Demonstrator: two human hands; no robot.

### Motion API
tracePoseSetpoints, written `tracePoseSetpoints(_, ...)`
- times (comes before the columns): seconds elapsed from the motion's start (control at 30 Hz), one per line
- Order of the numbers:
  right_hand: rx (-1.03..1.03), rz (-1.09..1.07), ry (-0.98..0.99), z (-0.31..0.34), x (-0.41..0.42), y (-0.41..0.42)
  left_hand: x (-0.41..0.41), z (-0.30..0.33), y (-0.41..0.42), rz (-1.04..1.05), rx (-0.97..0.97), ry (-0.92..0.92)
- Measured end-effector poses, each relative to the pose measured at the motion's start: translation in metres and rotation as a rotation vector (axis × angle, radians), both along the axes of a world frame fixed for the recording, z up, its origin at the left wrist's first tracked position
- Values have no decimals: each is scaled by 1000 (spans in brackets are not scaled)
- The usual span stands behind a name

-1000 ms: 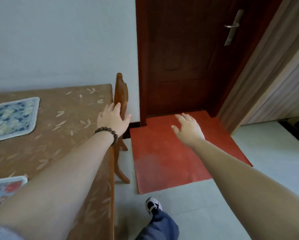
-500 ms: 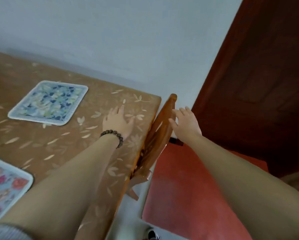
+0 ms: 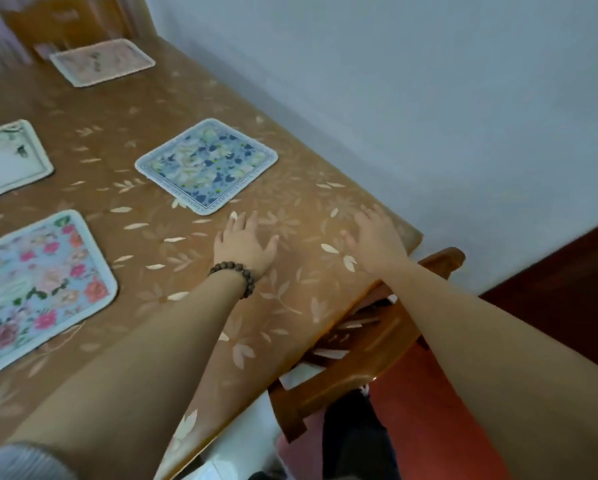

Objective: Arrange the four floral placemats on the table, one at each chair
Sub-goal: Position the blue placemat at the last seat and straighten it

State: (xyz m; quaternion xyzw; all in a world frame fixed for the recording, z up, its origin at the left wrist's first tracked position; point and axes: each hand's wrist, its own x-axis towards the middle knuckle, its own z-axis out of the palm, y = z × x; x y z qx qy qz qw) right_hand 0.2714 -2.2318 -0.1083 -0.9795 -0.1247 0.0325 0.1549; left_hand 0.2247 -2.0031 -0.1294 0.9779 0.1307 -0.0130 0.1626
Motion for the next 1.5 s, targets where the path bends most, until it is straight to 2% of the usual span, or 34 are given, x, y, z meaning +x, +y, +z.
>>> tracePoseSetpoints(0.37, -25, 425, 116, -24, 142, 27, 40, -15, -6, 510, 5, 69)
tracePoseSetpoints(0.63, -45, 598, 156, -42, 178, 70, 38, -22, -2, 681, 15, 109)
tracePoseSetpoints(0.9, -63, 674, 119, -64, 213, 117, 70, -31, 39, 671, 29, 95)
tracePoseSetpoints(1.1, -73, 700, 187, -84, 242, 165, 102, -56, 84, 653, 6, 83)
tracePoseSetpoints(1.33, -140, 777, 171, -124, 257, 208, 132, -99, 113, 515, -12, 198)
tracePoseSetpoints(1.5, -156, 798, 111, -141, 266, 231, 150, -115, 127, 453, 31, 163)
